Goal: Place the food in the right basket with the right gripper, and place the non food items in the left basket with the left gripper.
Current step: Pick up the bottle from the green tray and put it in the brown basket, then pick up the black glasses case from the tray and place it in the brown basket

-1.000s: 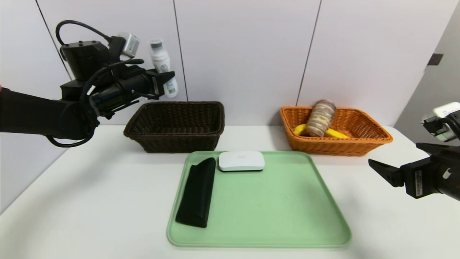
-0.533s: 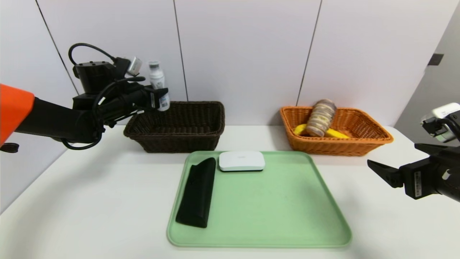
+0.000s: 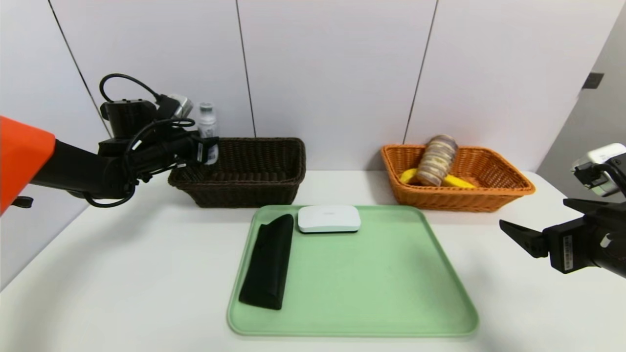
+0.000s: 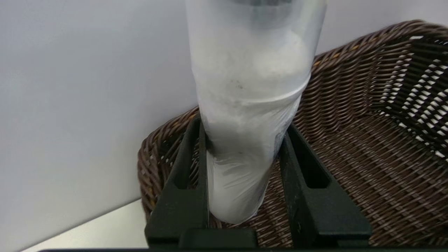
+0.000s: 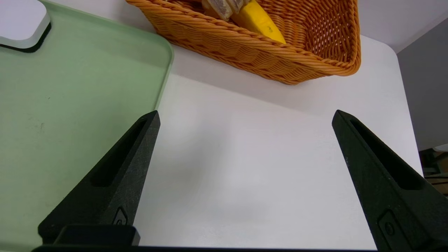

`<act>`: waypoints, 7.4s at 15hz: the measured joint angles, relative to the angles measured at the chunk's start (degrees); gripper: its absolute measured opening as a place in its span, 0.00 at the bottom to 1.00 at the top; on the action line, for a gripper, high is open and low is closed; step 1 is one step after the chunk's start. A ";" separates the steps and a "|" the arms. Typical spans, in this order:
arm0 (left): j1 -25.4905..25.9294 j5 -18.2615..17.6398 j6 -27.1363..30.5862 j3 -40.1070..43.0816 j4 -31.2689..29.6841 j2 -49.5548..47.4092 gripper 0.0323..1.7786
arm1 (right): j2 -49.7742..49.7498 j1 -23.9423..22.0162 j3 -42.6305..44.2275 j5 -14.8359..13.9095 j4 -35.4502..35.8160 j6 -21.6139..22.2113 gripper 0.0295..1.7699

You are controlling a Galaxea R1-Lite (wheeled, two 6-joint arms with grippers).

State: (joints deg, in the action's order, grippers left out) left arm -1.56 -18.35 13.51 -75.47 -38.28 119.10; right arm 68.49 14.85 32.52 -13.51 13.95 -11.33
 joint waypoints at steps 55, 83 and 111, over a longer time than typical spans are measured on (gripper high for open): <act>3.56 1.76 11.51 -6.58 5.56 -2.97 0.87 | -0.33 0.56 -1.77 0.01 0.00 0.02 0.96; -27.12 28.10 -16.94 18.83 36.07 -36.46 0.95 | -1.73 0.78 -4.04 0.04 2.47 -0.13 0.96; -42.59 45.06 -37.27 21.43 36.50 -21.28 0.95 | 2.12 -1.43 5.92 0.17 6.78 2.34 0.96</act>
State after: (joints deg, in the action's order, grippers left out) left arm -44.15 26.71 -23.76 -54.04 -1.78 97.82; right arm 70.61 13.42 38.45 -13.34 20.72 -8.98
